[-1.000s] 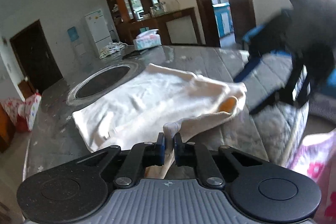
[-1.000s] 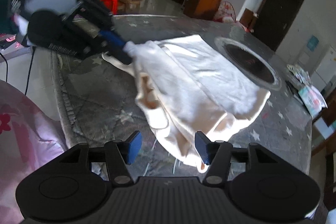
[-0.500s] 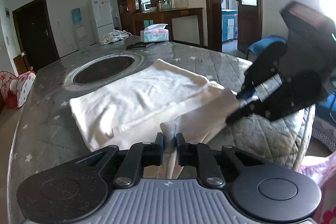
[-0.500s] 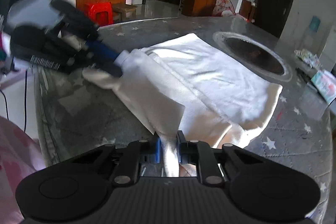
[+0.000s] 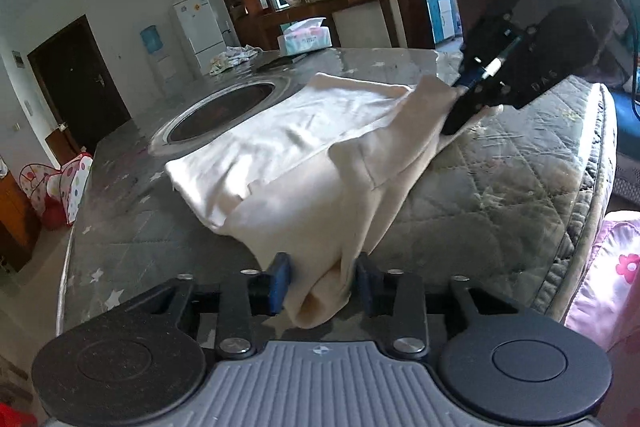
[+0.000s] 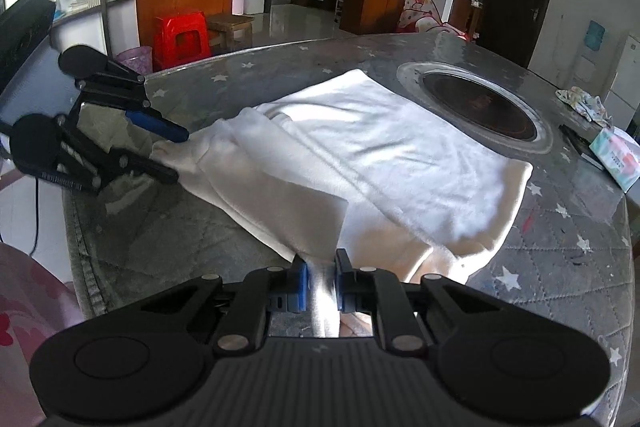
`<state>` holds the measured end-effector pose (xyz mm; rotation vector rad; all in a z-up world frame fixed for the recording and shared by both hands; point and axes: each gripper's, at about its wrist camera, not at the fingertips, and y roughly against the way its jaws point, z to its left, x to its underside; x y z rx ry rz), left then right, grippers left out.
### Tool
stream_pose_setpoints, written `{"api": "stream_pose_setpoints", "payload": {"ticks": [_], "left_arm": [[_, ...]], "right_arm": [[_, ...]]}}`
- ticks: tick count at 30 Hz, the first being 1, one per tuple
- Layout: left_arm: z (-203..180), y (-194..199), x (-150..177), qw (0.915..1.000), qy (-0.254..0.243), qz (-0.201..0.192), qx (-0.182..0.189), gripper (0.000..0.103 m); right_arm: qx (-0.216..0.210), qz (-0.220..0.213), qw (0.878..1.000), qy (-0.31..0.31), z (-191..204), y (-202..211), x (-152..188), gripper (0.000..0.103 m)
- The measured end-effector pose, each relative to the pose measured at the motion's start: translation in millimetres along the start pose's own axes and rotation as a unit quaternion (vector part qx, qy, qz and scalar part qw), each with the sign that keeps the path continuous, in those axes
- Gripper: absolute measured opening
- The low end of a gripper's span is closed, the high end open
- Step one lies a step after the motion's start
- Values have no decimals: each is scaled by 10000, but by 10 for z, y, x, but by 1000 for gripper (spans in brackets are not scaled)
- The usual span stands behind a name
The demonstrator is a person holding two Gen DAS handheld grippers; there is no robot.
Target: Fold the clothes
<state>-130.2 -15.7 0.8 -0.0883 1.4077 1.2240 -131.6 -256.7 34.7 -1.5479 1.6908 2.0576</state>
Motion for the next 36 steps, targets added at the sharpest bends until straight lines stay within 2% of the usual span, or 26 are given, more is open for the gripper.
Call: {"api": "stream_pose_setpoints", "payload": {"ticks": [2,5,11,16,19,24,31,36], "left_arm": [[23,4,2,9999,77,-46,50,17],[31,50,-30,9997,170,-146,88,13],[12,318,-135,9987,284,-331,245,12],[-112,678,-137,9975,225,-373,553,12],[-155,946,-128,9956,413,-443,719,11],[-130,1176,-201,9940,641,-631,624,11],[197,939,-449,9926,793,-752,536,11],[535,548,-600,9908,1034,-571,665,11]], "right_arm": [[0,3,10000,-29,19,-18,30,11],[7,-56,9999,-114,31,2,45,9],[-40,-274,9996,-94,57,259,21,8],[-235,-268,9994,23,182,627,53,8],[-407,-217,9989,84,282,885,67,7],[-471,-291,9982,219,380,1129,-12,7],[-245,-512,9981,252,129,1001,-328,7],[-136,-422,9989,147,-200,685,-549,7]]}}
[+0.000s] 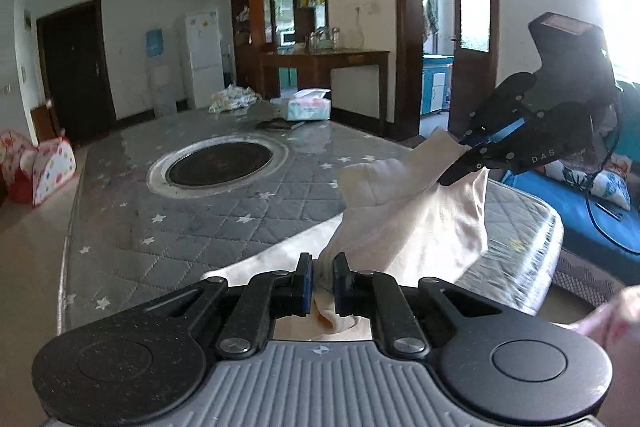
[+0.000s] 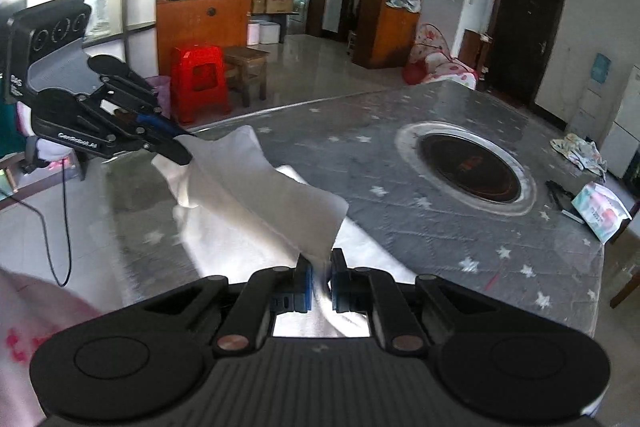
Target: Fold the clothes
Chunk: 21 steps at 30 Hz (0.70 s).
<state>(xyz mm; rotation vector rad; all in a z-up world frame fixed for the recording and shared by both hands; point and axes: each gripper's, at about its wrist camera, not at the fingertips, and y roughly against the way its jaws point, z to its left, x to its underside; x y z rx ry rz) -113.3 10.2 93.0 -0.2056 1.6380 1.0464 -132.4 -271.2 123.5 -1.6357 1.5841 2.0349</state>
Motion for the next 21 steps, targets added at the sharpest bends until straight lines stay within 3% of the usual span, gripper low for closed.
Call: {"api": "stream_pose_setpoints", "payload": {"ticks": [8,14,20,21], "left_arm": [[535,-745,-33,9970,543,558,-35,11],[797,-1053,85,9925,957,735,-204,11],[951,-1086,132,9887,1237,687,-498,13],[982,-1081,142,9877,1303,685,-533,13]], "right_arm": [[69,284,9994,-170,-465,-730,-122,8],[209,341,9976,-571,-625,-1248,28,9],[416,213,9939,-1001,-709,-1459,152,23],[454,181,9934,-1034,-723,-1452,155,30]]}}
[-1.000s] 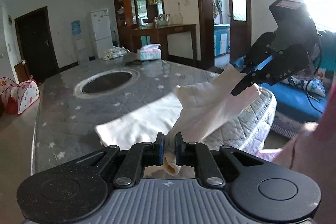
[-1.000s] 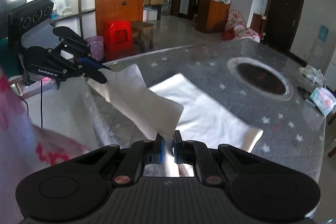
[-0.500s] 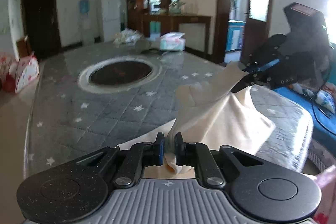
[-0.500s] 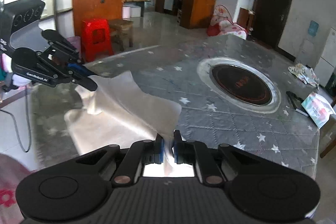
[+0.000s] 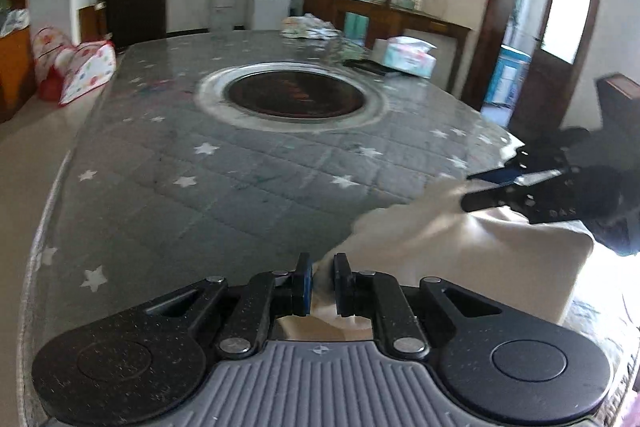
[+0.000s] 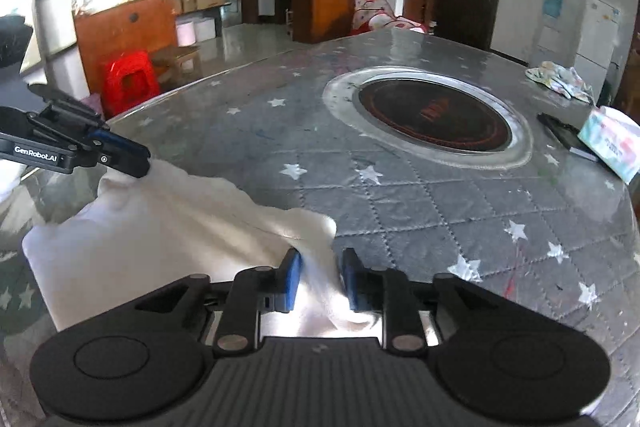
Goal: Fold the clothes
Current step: 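Carry the held hem over the strip toward the collar with both grippers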
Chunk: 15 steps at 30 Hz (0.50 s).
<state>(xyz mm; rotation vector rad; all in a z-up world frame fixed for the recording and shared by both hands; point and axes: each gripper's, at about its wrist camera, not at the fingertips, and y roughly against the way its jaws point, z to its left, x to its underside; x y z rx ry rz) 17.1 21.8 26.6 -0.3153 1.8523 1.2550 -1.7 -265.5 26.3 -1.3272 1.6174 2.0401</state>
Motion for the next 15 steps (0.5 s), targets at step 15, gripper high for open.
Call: {"api": "stream_pose_setpoints", "payload": {"ticks": [15], "left_arm": [[-319,409,6,9986,214,-478,41,13]], "right_arm": [[119,-11,9993,-346,-80,253,102,17]]}}
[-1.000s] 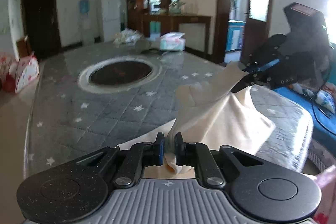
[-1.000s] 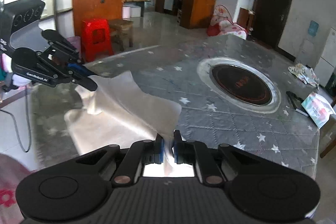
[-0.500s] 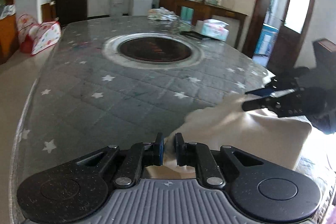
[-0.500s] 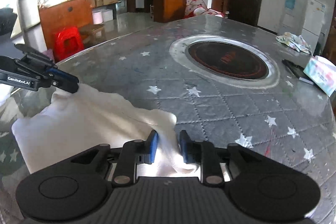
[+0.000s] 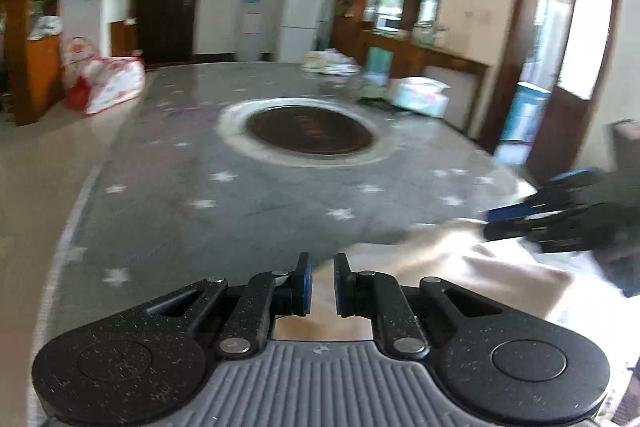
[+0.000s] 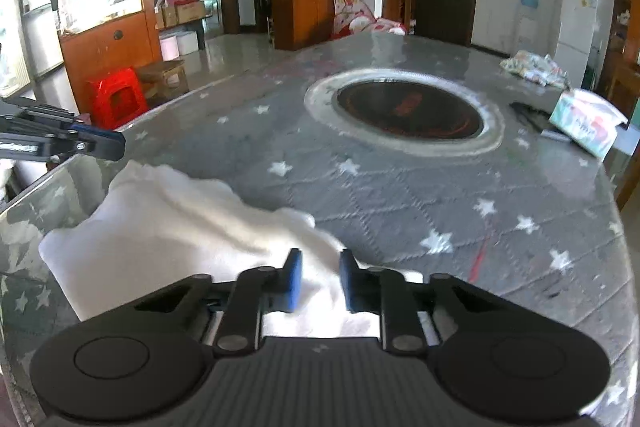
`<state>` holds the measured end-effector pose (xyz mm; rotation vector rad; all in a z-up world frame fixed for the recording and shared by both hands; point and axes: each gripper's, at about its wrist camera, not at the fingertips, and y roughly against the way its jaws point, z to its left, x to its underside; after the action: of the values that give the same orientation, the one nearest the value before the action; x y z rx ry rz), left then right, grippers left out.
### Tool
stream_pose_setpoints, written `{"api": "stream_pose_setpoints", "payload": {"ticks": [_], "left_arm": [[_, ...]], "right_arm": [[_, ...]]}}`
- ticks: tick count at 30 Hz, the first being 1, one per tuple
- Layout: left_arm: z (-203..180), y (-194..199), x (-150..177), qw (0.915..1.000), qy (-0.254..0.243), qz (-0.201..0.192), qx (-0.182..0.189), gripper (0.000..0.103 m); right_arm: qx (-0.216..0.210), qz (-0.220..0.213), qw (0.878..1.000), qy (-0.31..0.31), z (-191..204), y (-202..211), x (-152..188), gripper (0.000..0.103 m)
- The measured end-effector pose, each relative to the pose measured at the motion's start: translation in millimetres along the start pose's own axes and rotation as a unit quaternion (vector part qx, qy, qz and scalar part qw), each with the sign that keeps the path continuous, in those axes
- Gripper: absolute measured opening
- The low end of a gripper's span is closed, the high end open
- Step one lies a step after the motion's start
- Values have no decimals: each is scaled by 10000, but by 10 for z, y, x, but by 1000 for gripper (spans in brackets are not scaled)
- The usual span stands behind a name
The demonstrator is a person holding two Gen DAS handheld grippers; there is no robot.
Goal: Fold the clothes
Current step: 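Carry the held hem over the strip toward the collar with both grippers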
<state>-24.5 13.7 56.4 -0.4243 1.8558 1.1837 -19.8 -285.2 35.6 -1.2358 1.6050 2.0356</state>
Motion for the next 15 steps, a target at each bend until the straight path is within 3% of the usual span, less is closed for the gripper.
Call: {"api": "stream_pose_setpoints", "payload": {"ticks": [2,7,15], "left_arm": [[-45,-84,22,9996,80,128,230,14],[53,-322,184,9982,181,545,-147,14],[178,-170,140,9980,464,303,-308,14]], "right_arm": [[-1,84,10000,-46,4,-64,27,17],[87,166,9998,-114,-77,-160,49,15],[-73,18,10000,20,9,-75,-116,16]]}}
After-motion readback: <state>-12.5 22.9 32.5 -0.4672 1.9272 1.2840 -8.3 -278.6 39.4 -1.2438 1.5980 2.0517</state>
